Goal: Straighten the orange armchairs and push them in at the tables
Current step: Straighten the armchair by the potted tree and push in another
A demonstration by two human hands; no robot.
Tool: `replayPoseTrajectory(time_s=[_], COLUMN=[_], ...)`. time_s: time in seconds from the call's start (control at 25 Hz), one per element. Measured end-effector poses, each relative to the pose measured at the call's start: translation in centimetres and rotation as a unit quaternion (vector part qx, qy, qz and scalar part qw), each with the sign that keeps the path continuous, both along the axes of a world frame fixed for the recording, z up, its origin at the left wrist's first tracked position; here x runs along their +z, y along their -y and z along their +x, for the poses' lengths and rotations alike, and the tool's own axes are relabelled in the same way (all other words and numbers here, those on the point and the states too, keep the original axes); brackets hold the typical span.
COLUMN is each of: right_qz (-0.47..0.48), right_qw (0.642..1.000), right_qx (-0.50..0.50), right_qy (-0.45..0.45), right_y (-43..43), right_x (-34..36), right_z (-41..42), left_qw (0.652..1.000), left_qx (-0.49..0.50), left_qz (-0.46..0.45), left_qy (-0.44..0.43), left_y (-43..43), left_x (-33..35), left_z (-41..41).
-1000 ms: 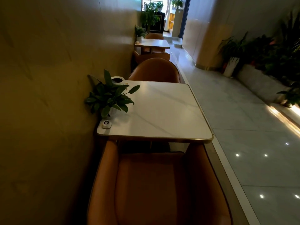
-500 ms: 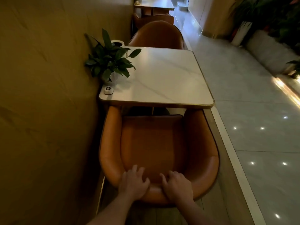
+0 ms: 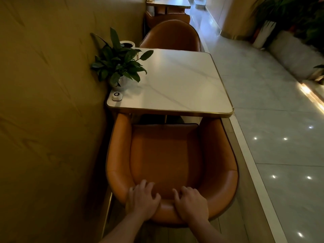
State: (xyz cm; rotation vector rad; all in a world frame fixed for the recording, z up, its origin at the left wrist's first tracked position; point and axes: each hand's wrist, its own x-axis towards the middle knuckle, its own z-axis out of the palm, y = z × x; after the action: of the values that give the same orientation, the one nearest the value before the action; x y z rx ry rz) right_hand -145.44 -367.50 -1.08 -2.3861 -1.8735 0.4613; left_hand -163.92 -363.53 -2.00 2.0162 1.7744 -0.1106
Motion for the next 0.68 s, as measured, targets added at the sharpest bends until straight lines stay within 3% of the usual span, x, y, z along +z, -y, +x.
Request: replayPoseTrajectory(time_s=[0.68], right_qz=[0.004], right_qw=[1.0], right_qx=[-0.005], right_qy=[0.001], right_y=[0.7], right_x=[0.8], right_z=[-1.2], left_qw=[0.999], left_qx=[0.015], left_qz=[0.016], left_qy=[0.024], left_y=[-0.2], left_x=[-0.4], left_z=[-0.6])
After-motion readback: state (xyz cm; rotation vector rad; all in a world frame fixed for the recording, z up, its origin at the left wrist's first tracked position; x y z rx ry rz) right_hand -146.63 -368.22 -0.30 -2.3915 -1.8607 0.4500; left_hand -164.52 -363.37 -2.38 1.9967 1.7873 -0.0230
